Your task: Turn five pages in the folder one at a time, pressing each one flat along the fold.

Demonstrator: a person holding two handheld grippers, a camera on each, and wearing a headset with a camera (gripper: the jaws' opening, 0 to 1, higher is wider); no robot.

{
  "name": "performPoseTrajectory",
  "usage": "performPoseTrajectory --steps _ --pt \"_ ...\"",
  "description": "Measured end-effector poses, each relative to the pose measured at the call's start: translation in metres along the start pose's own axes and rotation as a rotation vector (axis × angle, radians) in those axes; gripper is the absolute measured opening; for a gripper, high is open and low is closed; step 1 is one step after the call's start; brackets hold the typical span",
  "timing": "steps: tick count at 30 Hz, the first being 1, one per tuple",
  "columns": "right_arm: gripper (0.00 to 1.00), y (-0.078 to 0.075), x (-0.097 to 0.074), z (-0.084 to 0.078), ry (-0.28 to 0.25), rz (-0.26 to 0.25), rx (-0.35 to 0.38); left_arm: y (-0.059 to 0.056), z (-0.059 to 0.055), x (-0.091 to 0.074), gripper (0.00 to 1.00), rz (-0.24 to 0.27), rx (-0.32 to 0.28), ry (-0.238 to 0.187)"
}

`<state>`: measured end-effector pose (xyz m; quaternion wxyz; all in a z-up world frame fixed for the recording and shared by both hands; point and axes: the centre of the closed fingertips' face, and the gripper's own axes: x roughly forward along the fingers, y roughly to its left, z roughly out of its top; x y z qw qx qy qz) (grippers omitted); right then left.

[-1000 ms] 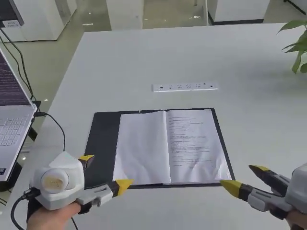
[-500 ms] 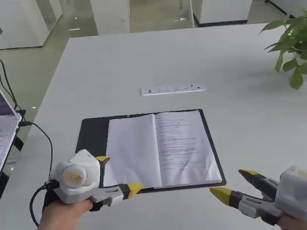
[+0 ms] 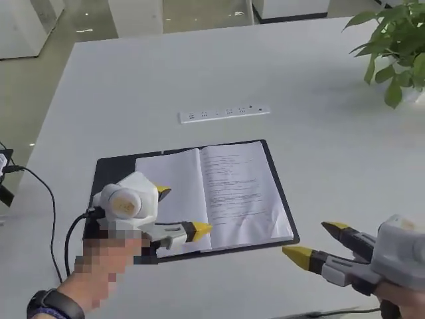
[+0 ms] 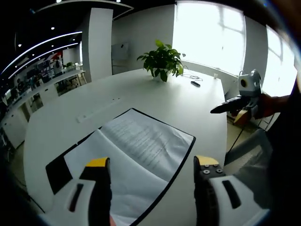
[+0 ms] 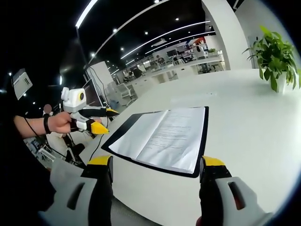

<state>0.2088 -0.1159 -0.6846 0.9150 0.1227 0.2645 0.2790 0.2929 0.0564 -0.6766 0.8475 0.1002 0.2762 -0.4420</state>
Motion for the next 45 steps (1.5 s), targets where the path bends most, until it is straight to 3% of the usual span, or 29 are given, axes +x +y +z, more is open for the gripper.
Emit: performPoseTrajectory --steps 8,15,18,23,28,34,39,43,45 --pt "0.75 0.000 0.003 -0.001 0.014 0.011 -0.001 -0.016 0.020 0.037 0.70 -0.055 0.025 0.002" --pt "0.74 0.000 0.004 0.001 0.012 0.015 0.008 -0.032 0.020 0.068 0.69 -0.088 0.057 0.040" --pt "0.74 0.000 0.004 -0.003 0.028 0.018 0.006 -0.039 0.021 0.079 0.68 -0.100 0.044 0.042" --pt "0.74 -0.004 0.002 -0.008 0.037 0.017 0.013 -0.045 0.009 0.107 0.69 -0.099 0.064 0.091" --pt "0.73 -0.009 -0.001 -0.009 0.035 0.016 0.020 -0.049 0.006 0.128 0.69 -0.090 0.070 0.101" --pt "0.73 -0.012 -0.002 -0.012 0.044 0.018 0.023 -0.062 0.003 0.161 0.69 -0.100 0.021 0.111" --pt "0.73 -0.013 -0.004 -0.010 0.031 0.018 0.045 -0.071 -0.005 0.178 0.70 -0.106 -0.007 0.124" --pt "0.72 -0.015 -0.005 -0.014 0.042 0.020 0.050 -0.074 -0.014 0.191 0.70 -0.082 0.028 0.163" --pt "0.72 -0.015 -0.005 -0.016 0.048 0.022 0.053 -0.077 -0.019 0.196 0.71 -0.079 0.016 0.178"
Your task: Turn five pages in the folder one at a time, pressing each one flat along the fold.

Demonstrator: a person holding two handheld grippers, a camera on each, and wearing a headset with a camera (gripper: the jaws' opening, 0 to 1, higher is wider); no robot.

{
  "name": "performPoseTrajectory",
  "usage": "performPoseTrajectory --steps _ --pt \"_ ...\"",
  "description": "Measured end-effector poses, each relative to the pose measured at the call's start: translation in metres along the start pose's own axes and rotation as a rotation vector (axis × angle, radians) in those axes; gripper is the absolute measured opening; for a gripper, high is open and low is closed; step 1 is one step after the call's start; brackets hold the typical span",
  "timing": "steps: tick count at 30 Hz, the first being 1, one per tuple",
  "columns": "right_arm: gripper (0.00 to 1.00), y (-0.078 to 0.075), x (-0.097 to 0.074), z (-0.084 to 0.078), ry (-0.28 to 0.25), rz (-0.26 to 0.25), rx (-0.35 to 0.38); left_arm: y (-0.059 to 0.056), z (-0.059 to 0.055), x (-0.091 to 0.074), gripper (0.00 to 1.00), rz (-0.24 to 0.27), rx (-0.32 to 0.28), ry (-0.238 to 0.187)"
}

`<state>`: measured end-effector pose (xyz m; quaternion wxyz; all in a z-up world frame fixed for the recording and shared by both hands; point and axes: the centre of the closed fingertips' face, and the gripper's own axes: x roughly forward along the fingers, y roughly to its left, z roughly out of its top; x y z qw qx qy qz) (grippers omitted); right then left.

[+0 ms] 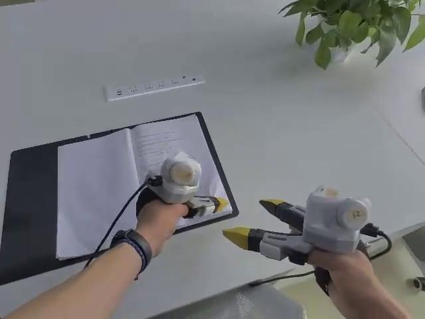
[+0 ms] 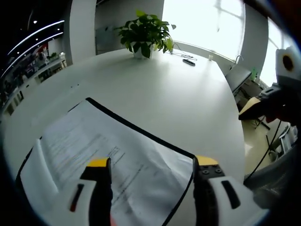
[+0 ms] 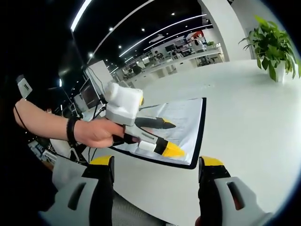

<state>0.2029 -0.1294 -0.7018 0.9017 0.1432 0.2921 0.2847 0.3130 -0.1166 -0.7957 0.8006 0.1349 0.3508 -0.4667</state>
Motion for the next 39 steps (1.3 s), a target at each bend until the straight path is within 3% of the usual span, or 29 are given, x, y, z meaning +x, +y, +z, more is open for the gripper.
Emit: performPoseTrajectory --steps 6,8,18,28,39 --pt "0.71 -0.005 -0.003 -0.003 0.002 -0.001 0.015 -0.004 -0.007 0.010 0.73 0.030 0.014 0.026" --pt "0.71 -0.008 -0.002 -0.004 0.000 -0.002 0.023 0.001 -0.010 0.010 0.70 0.070 0.072 0.049" --pt "0.70 -0.011 0.009 -0.004 0.008 0.023 0.032 0.002 -0.011 0.009 0.67 0.052 0.071 0.040" --pt "0.68 -0.020 0.015 -0.005 0.010 0.036 0.061 0.005 -0.010 0.006 0.65 0.028 0.034 0.024" --pt "0.66 -0.024 0.022 -0.001 0.005 0.050 0.087 0.009 -0.012 0.004 0.58 0.042 0.060 0.023"
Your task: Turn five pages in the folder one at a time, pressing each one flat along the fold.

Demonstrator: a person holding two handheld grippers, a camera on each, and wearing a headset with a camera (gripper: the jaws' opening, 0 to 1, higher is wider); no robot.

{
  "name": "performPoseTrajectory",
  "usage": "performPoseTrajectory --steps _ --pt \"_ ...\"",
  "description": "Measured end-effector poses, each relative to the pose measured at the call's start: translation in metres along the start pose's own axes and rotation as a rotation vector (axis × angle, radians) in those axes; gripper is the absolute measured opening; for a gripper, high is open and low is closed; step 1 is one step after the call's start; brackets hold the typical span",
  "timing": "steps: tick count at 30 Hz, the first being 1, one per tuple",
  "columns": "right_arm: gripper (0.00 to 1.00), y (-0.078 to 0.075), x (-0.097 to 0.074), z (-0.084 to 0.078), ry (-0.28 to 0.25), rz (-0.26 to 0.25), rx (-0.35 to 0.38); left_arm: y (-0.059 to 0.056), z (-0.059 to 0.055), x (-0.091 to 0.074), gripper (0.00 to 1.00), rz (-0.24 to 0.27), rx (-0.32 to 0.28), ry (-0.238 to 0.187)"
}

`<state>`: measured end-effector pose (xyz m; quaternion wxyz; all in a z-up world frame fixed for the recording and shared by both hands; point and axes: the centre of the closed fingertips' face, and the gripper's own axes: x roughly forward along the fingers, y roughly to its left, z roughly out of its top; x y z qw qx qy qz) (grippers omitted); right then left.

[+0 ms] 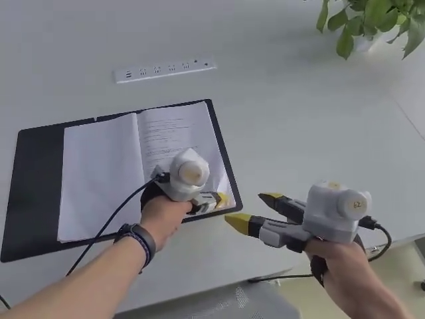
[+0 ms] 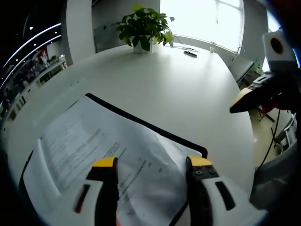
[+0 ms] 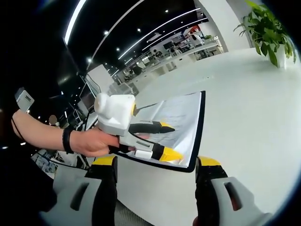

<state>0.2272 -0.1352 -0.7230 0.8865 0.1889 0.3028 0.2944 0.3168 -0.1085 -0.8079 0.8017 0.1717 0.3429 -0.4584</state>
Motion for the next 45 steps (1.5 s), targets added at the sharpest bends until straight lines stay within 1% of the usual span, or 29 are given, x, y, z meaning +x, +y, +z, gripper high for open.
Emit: performPoseTrajectory --steps 5,8,13,18,20,23,27,33,37,45 --pt "0.64 -0.006 0.009 0.003 0.001 0.008 0.010 0.000 -0.001 -0.001 0.56 0.007 0.001 -0.002" --pt "0.62 -0.011 0.016 0.006 -0.003 0.021 0.023 0.002 -0.001 -0.001 0.55 0.007 -0.011 -0.008" --pt "0.61 -0.017 0.033 0.013 0.005 0.042 0.024 0.001 -0.002 -0.003 0.55 0.004 -0.011 -0.011" --pt "0.59 -0.019 0.054 0.021 0.018 0.079 0.017 0.002 -0.002 -0.003 0.54 0.003 -0.028 -0.024" --pt "0.58 -0.020 0.061 0.020 0.031 0.089 0.017 0.003 -0.002 -0.003 0.53 0.002 -0.038 -0.029" --pt "0.58 -0.024 0.069 0.020 0.042 0.096 0.016 0.004 -0.002 -0.004 0.52 0.001 -0.036 -0.030" --pt "0.57 -0.030 0.078 0.020 0.039 0.106 0.052 0.004 -0.002 -0.003 0.51 0.001 -0.036 -0.033" --pt "0.56 -0.036 0.088 0.014 0.072 0.113 0.065 0.005 -0.002 -0.004 0.50 0.007 -0.037 -0.037" --pt "0.56 -0.037 0.093 0.013 0.080 0.124 0.076 0.005 -0.002 -0.003 0.50 0.009 -0.038 -0.036" --pt "0.55 -0.039 0.097 0.010 0.084 0.122 0.097 0.005 -0.002 -0.003 0.50 0.011 -0.038 -0.036"
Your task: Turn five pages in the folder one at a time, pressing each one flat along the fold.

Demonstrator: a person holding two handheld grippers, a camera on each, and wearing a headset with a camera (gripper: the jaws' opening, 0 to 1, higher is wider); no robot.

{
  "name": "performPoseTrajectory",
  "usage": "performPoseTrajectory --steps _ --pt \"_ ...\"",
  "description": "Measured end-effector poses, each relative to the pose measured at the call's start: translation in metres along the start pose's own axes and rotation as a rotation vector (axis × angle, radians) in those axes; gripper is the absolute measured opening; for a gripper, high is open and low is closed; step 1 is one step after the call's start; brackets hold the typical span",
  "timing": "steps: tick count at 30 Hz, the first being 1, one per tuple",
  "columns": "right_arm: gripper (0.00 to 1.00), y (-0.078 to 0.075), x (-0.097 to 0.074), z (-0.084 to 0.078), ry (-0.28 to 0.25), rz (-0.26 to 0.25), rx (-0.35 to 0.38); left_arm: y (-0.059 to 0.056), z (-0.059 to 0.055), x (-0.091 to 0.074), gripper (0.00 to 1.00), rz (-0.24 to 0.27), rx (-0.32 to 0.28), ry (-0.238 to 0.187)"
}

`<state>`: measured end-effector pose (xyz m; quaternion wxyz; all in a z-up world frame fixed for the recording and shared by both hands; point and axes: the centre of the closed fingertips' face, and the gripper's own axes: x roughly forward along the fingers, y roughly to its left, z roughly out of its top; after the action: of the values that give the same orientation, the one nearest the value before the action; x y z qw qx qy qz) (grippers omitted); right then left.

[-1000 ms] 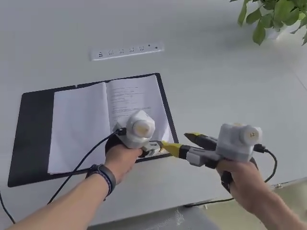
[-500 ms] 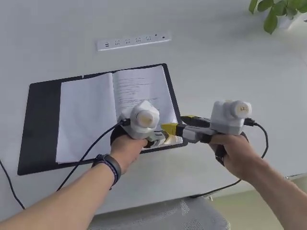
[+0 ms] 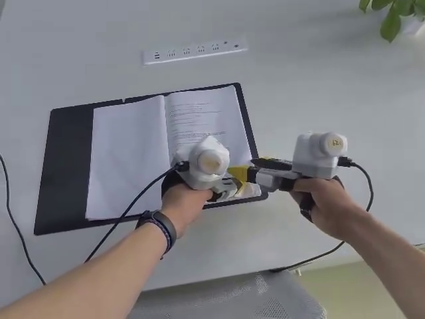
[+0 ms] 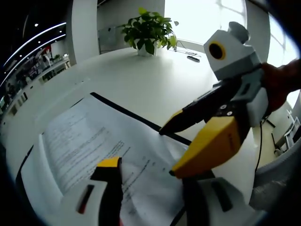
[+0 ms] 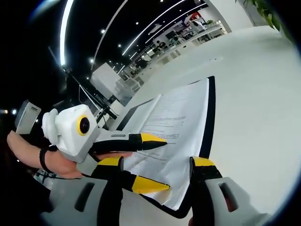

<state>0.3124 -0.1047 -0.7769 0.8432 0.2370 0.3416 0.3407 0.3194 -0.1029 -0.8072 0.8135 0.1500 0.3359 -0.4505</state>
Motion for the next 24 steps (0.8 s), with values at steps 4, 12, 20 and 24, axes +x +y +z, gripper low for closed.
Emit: performPoseTrajectory --steps 4,12,20,24 --pt "0.54 -0.001 0.002 -0.002 0.008 0.008 0.008 0.000 0.000 0.000 0.50 0.000 -0.001 -0.003" --pt "0.45 -0.007 -0.003 0.004 -0.039 0.038 0.129 0.000 0.000 -0.001 0.51 -0.004 -0.009 -0.005" --pt "0.28 -0.007 -0.007 0.001 -0.034 0.062 0.144 -0.003 -0.001 -0.004 0.52 -0.029 -0.031 -0.011" --pt "0.22 -0.008 -0.009 -0.006 -0.018 0.061 0.142 -0.006 -0.003 -0.006 0.54 -0.043 -0.032 -0.008"
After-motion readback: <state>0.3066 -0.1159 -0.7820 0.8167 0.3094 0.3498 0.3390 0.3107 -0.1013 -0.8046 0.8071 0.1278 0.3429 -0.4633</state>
